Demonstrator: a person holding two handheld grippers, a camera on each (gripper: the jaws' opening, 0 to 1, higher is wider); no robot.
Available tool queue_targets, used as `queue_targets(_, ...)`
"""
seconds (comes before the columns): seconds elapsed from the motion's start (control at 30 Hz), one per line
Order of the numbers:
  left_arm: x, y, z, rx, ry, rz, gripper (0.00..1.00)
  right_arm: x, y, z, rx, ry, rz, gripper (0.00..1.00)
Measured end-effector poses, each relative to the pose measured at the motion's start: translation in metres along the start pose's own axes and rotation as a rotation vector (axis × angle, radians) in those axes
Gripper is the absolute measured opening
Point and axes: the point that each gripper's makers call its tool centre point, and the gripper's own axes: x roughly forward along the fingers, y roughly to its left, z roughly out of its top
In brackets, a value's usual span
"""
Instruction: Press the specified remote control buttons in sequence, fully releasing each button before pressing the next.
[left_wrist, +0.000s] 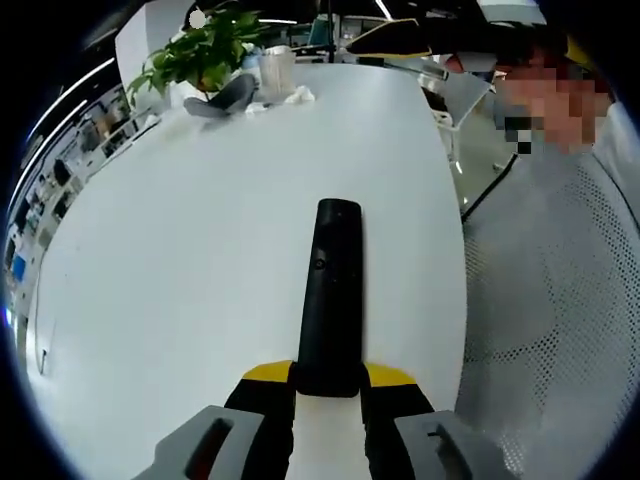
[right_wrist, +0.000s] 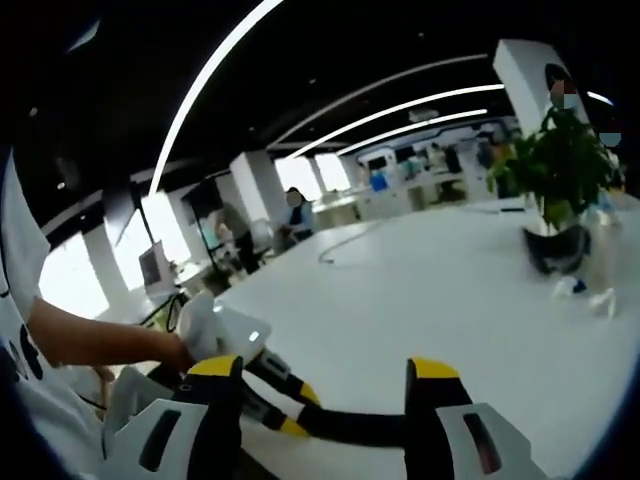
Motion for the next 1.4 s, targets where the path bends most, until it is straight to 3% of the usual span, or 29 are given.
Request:
queue_targets(0.53,0.003,0.019,0.003,0.024,0.041,-0.010,0.24,0.002,-0.003,-0.005,-0.007,0.027,-0.013,0.61)
queue_targets(0.87,0.004,0.030,0.005,-0.004,0.055,0.003,0.24,0.003,-0.001,-0.008,-0.029,0.040,-0.007,0.61)
queue_targets(1.4,0.006,0.062,0.008,0.025,0.076,-0.020,0.24,0.004,-0.001,-0.012,-0.036,0.066,-0.009,0.60)
